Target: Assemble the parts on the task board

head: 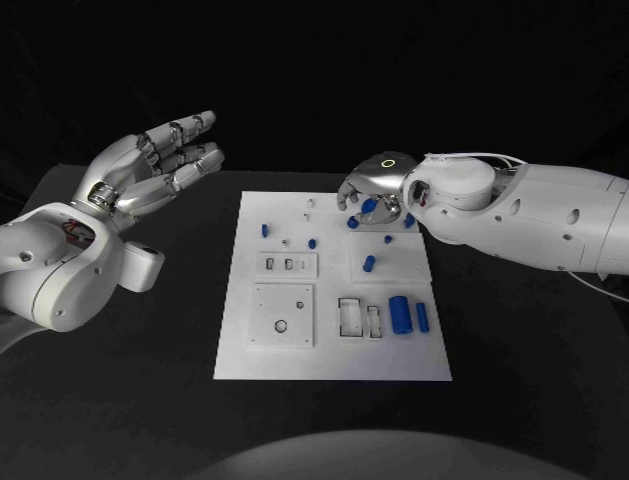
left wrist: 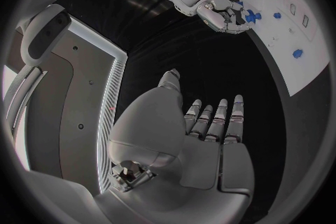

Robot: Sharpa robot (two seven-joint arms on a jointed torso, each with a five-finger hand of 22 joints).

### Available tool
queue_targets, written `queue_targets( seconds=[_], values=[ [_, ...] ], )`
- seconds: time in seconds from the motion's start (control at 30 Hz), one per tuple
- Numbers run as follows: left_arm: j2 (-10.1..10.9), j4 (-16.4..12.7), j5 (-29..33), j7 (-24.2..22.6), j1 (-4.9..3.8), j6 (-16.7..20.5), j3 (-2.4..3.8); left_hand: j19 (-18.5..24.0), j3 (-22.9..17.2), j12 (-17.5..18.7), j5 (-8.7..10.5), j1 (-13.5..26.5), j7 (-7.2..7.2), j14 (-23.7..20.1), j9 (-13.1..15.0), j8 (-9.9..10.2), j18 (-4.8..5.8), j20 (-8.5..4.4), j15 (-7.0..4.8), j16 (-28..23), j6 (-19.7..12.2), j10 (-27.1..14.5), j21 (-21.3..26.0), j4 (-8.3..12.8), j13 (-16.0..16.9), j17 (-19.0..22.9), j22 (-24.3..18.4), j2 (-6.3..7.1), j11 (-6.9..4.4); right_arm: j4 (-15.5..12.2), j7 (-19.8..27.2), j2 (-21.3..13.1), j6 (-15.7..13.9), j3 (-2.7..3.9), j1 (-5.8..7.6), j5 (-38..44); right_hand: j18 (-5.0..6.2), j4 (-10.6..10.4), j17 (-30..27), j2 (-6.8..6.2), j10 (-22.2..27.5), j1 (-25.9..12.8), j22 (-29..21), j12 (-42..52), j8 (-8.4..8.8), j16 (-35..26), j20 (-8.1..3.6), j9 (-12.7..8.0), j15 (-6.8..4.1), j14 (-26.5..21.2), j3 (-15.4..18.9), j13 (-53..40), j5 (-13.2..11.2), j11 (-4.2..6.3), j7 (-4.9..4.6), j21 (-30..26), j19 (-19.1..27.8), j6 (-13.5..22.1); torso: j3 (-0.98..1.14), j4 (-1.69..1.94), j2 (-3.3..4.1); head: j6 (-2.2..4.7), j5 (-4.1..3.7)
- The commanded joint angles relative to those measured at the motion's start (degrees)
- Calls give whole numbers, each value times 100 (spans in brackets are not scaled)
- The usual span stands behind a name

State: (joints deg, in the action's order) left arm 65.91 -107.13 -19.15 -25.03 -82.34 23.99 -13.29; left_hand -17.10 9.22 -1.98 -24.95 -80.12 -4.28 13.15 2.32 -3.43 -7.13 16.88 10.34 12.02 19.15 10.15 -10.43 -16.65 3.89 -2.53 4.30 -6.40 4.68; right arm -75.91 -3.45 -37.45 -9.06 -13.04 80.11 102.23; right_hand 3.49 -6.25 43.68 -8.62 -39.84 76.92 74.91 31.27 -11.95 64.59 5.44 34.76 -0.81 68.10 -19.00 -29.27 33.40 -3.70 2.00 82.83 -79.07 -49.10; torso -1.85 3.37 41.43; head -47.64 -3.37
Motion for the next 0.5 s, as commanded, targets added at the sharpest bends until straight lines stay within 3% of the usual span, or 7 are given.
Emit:
queue_targets(
  seconds=[0.03, 0.5],
  values=[
    [-19, -5, -12, -16, -3, -124, 3, -4, 47, 21, -29, -50, -22, 14, 5, 17, 97, -18, 52, 40, 24, -14, -28, 2, -6, -8, -1, 0, -8, 73, 94, 43, -90, 3, -60, 43, -47, 3, 63, -11, -106, -105, 541, 3, 40, 64, 11, 10, 4, 96, -34, -24, -51, -11, -38, 46, -88, 3, 1, 5, -3, 17, 0],
    [60, -66, -11, 43, -3, -131, 3, -32, 57, 24, -46, -73, -39, 29, 5, 19, 89, -19, 75, 54, 32, -34, -47, 4, -12, -10, 3, -6, -16, 270, 195, 125, -73, 11, -175, -1, -49, 29, 87, -52, -54, -166, 560, -73, 139, 82, 15, 11, 10, 127, -53, -39, -36, -15, -117, 45, -104, 93, 0, 0, -20, -21, 16]
  ],
)
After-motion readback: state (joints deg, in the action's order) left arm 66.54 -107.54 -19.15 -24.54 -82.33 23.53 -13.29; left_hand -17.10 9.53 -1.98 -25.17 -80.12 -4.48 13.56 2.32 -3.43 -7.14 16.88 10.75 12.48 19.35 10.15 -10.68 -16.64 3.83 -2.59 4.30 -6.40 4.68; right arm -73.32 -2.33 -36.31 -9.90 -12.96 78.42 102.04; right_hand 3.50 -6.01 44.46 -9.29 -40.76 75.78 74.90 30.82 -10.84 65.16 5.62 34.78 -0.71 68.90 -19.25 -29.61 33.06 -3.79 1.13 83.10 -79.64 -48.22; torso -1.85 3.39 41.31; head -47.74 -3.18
